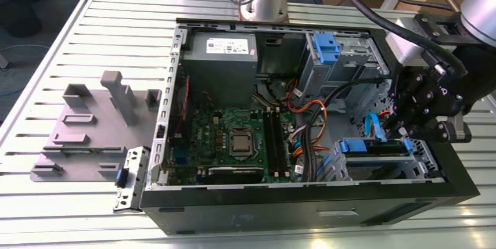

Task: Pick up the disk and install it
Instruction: 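Insert the first disk wire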

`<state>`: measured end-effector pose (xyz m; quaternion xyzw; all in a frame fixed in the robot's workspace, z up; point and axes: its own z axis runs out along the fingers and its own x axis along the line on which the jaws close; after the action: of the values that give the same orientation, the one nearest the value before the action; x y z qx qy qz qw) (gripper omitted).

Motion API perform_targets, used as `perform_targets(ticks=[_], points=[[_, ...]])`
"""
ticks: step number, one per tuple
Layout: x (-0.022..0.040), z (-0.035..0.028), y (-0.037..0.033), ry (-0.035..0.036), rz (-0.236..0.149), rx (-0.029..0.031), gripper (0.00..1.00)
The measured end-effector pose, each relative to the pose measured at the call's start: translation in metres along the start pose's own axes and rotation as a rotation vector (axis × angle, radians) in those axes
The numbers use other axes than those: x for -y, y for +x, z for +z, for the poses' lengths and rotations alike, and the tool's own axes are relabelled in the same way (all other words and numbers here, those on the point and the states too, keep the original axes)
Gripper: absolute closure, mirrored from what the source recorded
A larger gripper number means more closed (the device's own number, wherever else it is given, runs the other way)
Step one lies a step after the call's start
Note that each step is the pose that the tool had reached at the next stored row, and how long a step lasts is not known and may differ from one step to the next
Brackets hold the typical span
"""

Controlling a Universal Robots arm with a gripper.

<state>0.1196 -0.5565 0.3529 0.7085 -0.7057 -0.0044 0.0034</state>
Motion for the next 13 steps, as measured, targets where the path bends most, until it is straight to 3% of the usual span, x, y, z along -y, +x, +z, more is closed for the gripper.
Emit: perform_targets(ticks=[13], points=[[0.0023,-0.0002,0.0,0.0,0.0,-0.0003,0.76]])
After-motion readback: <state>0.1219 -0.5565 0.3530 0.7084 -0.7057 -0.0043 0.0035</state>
